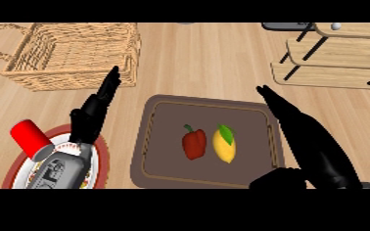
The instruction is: Pick the lemon from the tray and place it in the tiered shelf
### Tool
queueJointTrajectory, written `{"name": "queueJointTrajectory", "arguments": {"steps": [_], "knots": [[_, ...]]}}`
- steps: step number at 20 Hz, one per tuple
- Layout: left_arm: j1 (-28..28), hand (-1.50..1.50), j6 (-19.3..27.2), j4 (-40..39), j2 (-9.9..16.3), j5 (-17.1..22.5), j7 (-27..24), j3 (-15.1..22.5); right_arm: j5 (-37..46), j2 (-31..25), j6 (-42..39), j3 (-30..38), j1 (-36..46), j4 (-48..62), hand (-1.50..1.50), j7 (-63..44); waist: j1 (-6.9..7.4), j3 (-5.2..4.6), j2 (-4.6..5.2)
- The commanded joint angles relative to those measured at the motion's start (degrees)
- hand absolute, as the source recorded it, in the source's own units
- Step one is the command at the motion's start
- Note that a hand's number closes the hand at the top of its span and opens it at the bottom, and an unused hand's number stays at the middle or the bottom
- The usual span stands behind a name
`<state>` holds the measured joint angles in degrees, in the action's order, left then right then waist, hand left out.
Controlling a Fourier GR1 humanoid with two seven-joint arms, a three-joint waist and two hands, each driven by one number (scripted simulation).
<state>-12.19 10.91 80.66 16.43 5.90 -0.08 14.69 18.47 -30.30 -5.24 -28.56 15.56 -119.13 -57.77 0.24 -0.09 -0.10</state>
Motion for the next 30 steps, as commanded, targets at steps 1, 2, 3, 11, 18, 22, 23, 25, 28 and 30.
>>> {"name": "queueJointTrajectory", "arguments": {"steps": [1, 2, 3, 11, 18, 22, 23, 25, 28, 30], "knots": [[-0.1, 0.00, -1.2, -5.0, -2.6, -0.9, -4.1, -1.5, 4.9, 5.0, -2.5, -3.1, 0.2, -0.3, -1.50, -5.6, -0.32, 0.06, 0.11], [1.7, 0.00, -1.0, 1.9, -1.1, -2.1, 0.9, -1.3, 5.3, 6.8, -3.9, -1.6, 1.3, -0.2, -1.50, -6.1, -0.10, 0.08, 0.04], [0.2, 0.00, 2.0, 0.9, -3.8, -4.4, 1.2, 0.5, 5.2, 6.9, -4.8, -1.7, 2.3, -1.3, -1.50, -8.0, -0.19, 0.07, 0.04], [4.8, 0.00, -2.9, 6.0, -1.3, -3.4, 1.6, -2.5, 12.6, 10.9, -6.0, -2.3, -0.2, -1.1, -1.50, -7.9, -0.06, 0.09, -0.03], [2.5, 0.00, -3.4, 4.9, -3.9, -5.5, 3.5, -3.7, 19.7, 17.7, -5.5, -5.6, -2.7, 3.0, -1.50, -5.4, -0.23, 0.09, 0.04], [-1.4, 0.00, -4.7, -2.7, -5.3, -5.1, -0.2, -6.4, 22.5, 22.6, -7.5, -6.7, -0.4, 3.1, -1.50, -9.8, -0.42, 0.06, 0.10], [-0.3, 0.00, -4.9, 1.2, -4.7, -5.4, 2.3, -5.9, 22.2, 22.8, -7.1, -5.2, -0.2, 6.9, -1.50, -7.0, -0.20, 0.08, 0.09], [-0.3, 0.00, -4.5, -3.2, -5.6, -6.7, -1.0, -6.1, 23.0, 18.5, -5.6, -4.5, -6.6, 4.2, -1.50, -2.4, -0.57, 0.09, 0.11], [2.6, 0.00, -4.5, 2.6, -6.7, -8.2, 1.5, -4.4, 23.2, 22.8, -7.5, -2.0, -1.9, 9.6, -1.50, -2.0, -0.15, 0.09, 0.09], [-0.1, 0.00, -8.2, 3.3, -2.9, -5.1, 4.5, -8.7, 25.0, 24.8, -9.4, -4.0, -1.7, 6.4, -1.50, -6.6, -0.15, 0.08, 0.03]]}}
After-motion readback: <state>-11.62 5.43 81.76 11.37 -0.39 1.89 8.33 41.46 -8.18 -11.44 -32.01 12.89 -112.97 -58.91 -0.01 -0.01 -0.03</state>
